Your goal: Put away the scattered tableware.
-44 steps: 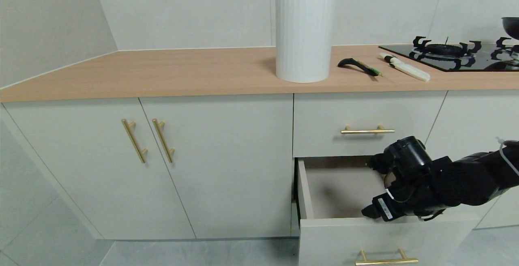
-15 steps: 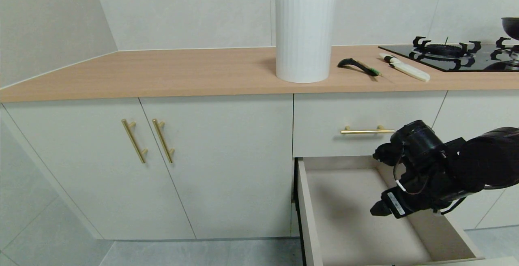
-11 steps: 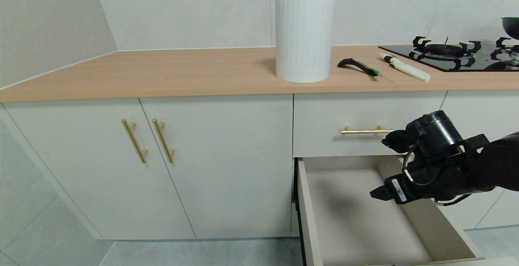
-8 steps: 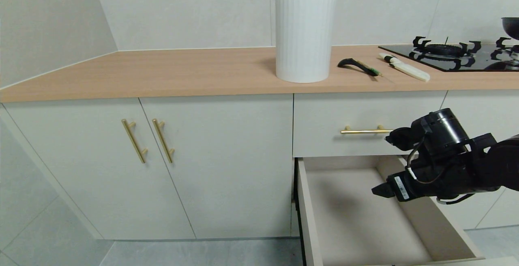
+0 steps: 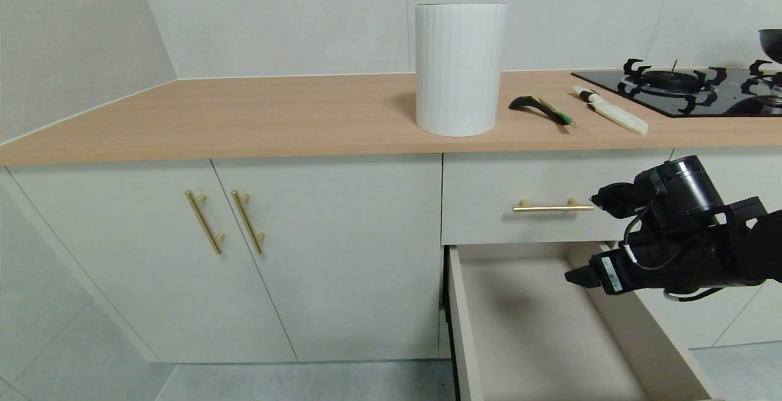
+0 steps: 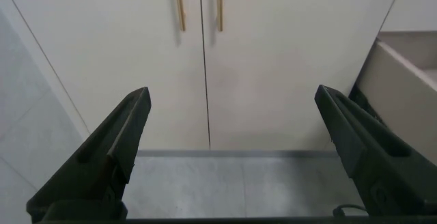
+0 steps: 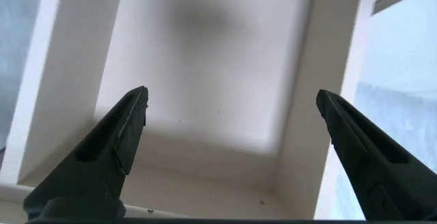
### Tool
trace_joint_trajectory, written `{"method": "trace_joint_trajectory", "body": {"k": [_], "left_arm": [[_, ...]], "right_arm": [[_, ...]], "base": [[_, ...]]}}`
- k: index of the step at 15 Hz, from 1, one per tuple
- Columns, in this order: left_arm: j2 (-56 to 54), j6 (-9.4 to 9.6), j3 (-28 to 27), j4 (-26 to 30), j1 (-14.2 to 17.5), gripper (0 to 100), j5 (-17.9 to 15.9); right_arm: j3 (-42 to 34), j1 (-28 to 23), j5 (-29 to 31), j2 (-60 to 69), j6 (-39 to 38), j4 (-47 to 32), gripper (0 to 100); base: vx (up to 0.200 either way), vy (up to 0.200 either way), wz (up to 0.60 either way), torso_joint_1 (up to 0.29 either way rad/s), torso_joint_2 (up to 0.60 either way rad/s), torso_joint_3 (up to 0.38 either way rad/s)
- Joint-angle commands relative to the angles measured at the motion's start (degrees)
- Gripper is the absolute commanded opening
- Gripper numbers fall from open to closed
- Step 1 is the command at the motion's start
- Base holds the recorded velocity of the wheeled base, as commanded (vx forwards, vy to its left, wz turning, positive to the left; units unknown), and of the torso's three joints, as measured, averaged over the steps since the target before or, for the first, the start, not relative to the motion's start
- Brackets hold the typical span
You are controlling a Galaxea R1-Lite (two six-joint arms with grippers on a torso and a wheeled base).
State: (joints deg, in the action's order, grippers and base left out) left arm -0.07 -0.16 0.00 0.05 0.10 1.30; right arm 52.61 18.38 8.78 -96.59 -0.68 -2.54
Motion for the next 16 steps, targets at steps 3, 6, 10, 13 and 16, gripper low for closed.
{"method": "trace_joint_trajectory", "body": {"k": [3,6,10,13,16], "left_arm": [[0.07,-0.02,0.00,-0.14,-0.01,100,0.01],[0.07,-0.02,0.00,-0.14,-0.01,100,0.01],[0.07,-0.02,0.00,-0.14,-0.01,100,0.01],[0.07,-0.02,0.00,-0.14,-0.01,100,0.01],[0.07,-0.02,0.00,-0.14,-0.01,100,0.01]], "right_arm": [[0.03,-0.37,0.10,0.61,-0.02,0.07,100],[0.12,-0.37,0.10,0.70,-0.02,0.51,100],[0.03,-0.37,0.10,0.96,-0.02,0.51,100],[0.03,-0.45,0.10,0.87,-0.02,0.51,100],[0.12,-0.45,0.19,0.79,-0.11,1.31,100]], "base": [[0.000,0.000,0.00,0.168,-0.54,-0.300],[0.000,0.000,0.00,0.175,-0.47,-0.286],[0.000,0.000,0.00,0.191,-0.47,-0.281],[0.000,0.000,0.00,0.199,-0.49,-0.274],[0.000,0.000,0.00,0.221,-0.50,-0.279]]}}
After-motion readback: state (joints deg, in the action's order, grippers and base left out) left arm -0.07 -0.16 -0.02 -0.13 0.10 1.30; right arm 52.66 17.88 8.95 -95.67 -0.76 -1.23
